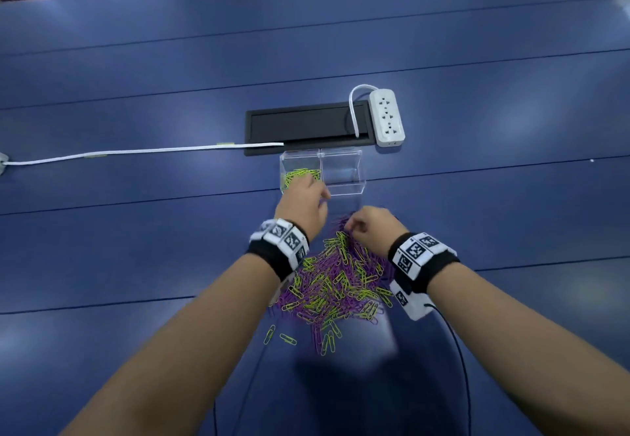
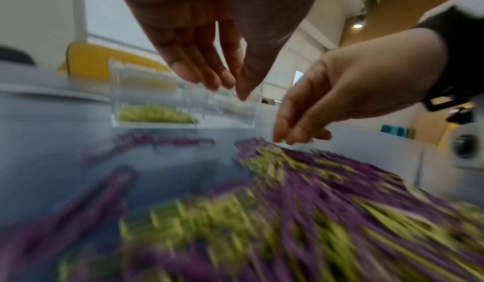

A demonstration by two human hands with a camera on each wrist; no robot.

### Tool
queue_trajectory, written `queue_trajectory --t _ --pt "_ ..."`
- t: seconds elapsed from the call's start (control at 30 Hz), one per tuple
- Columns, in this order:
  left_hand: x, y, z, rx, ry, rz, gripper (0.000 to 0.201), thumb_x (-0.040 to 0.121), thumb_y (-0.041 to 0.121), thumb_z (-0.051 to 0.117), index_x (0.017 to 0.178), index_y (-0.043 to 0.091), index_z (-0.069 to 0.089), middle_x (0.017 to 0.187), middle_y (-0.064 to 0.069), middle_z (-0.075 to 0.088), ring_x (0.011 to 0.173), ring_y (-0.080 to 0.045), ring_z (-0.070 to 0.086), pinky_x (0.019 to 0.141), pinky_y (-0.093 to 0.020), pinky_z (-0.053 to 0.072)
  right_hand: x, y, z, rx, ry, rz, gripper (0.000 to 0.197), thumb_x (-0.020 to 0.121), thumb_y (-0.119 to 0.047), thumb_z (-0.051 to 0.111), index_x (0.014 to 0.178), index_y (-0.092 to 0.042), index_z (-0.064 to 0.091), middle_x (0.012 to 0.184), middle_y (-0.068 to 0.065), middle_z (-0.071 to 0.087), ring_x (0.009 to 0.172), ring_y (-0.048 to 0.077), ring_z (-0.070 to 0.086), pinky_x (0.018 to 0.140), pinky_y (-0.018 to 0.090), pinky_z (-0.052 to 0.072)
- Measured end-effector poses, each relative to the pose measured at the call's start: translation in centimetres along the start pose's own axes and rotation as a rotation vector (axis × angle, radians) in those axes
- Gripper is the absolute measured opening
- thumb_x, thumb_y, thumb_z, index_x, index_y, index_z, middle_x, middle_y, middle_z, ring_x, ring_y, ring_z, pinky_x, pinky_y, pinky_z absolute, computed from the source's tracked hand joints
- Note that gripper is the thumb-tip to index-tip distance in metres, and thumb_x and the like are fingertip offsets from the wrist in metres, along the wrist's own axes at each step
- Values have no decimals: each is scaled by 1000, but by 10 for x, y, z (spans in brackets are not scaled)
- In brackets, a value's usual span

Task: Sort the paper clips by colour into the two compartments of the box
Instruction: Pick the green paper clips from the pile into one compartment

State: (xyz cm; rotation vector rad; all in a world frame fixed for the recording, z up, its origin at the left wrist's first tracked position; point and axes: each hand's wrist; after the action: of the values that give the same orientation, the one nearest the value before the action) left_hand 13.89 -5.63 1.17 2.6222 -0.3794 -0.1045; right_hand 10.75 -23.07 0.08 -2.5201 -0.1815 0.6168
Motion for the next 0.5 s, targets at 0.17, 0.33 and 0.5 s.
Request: queue_trajectory --t 0.17,0.33,0.5 --pt "-39 1 38 -89 -261 -153 12 90 15 55 97 16 66 101 -1 57 96 -19 57 90 -36 48 -6 9 10 -36 27 2 14 82 -12 60 92 -14 69 97 5 61 93 21 59 87 31 47" --pt "-44 -10 41 -88 -261 -200 17 92 14 53 104 16 66 109 -3 56 103 -20 56 93 -35 47 -10 27 3 -32 103 74 14 82 -10 58 91 -15 69 100 7 57 98 24 56 86 33 48" --pt "-46 -18 40 -28 -245 -191 17 92 15 52 104 14 64 110 -5 53 105 -22 53 92 -38 47 -7 1 13 -77 112 24 18 88 -27 59 97 -13 67 103 7 56 105 23 50 92 37 45"
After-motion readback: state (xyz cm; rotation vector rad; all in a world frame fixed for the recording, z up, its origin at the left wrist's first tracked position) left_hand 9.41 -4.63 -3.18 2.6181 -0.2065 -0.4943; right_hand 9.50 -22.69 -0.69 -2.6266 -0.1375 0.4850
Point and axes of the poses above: each hand's wrist, its own x-axis towards the middle knuckle, its own z-axis out of the palm, y = z × x
